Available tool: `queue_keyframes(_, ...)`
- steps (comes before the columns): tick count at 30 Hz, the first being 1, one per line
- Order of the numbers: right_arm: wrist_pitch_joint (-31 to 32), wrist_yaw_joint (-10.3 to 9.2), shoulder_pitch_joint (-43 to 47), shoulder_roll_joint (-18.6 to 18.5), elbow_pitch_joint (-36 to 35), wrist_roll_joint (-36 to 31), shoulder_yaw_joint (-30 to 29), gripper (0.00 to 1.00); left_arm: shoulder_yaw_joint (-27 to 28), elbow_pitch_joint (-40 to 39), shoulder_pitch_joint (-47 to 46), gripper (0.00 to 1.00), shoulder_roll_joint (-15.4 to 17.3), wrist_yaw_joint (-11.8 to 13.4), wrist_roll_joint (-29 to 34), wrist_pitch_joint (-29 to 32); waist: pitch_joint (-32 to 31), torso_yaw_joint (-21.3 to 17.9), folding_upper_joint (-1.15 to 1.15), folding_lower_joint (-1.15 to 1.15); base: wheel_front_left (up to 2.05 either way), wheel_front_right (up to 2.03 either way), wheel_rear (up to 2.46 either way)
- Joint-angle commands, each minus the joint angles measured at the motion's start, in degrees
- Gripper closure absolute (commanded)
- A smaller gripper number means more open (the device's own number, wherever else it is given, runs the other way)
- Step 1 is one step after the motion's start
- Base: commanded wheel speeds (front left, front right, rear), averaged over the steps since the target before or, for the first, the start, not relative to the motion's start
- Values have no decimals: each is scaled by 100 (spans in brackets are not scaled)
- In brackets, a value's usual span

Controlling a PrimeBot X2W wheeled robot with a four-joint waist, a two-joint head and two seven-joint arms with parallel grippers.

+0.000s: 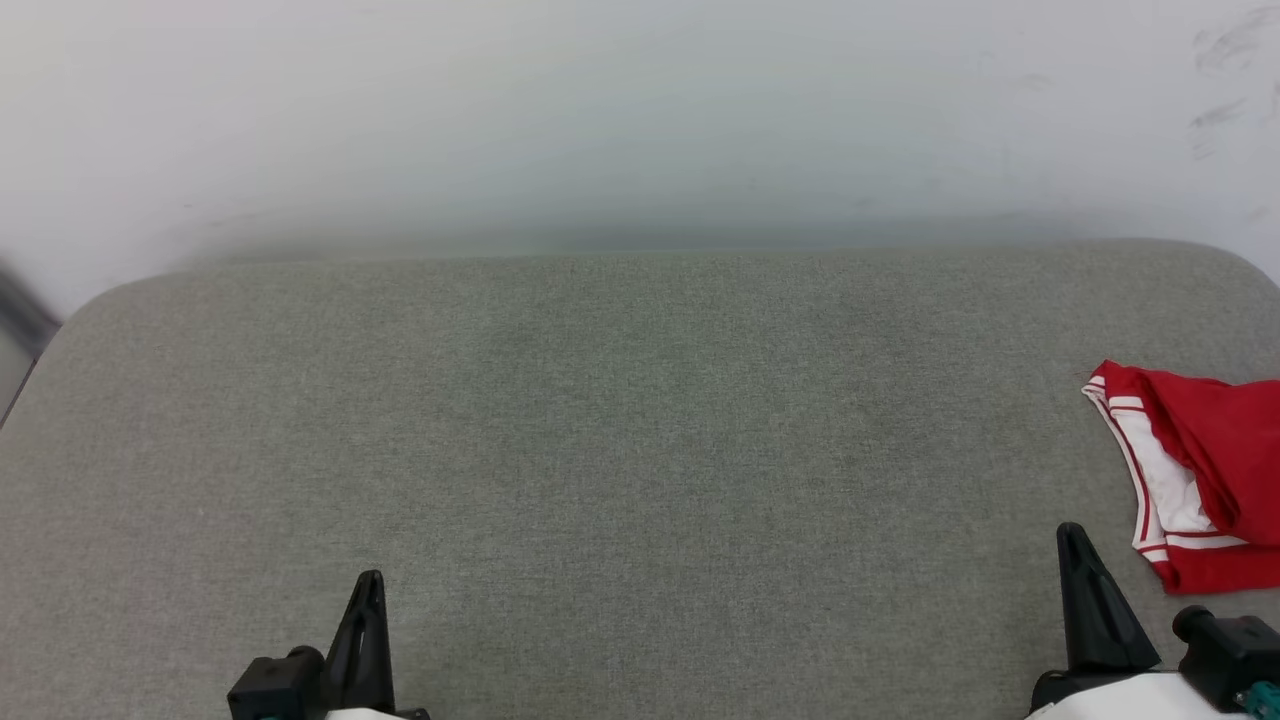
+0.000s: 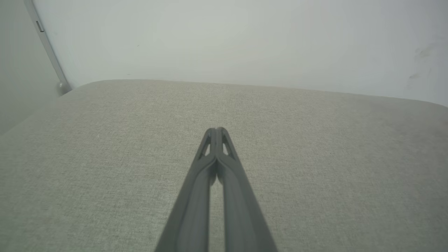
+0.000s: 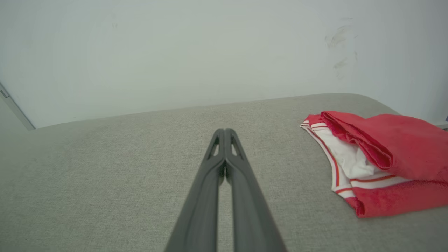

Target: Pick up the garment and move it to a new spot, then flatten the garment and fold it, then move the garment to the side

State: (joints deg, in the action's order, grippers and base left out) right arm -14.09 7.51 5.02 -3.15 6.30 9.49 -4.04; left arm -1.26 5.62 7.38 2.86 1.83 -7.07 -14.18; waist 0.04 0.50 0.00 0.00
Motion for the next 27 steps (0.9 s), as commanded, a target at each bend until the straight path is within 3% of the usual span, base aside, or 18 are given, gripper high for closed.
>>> queue_keyframes(1, 69, 0, -85, -5, -45, 403, -6, 100, 53, -46, -136, 100, 2, -54, -394, 80, 1, -2, 0, 0, 0, 0, 0)
queue_keyframes(27, 699, -1, -450, -23, 217, 3022, -57, 100, 297, 235, -554, 100, 3, -345, -3063, 735, 4, -12, 0, 0, 0, 0, 0)
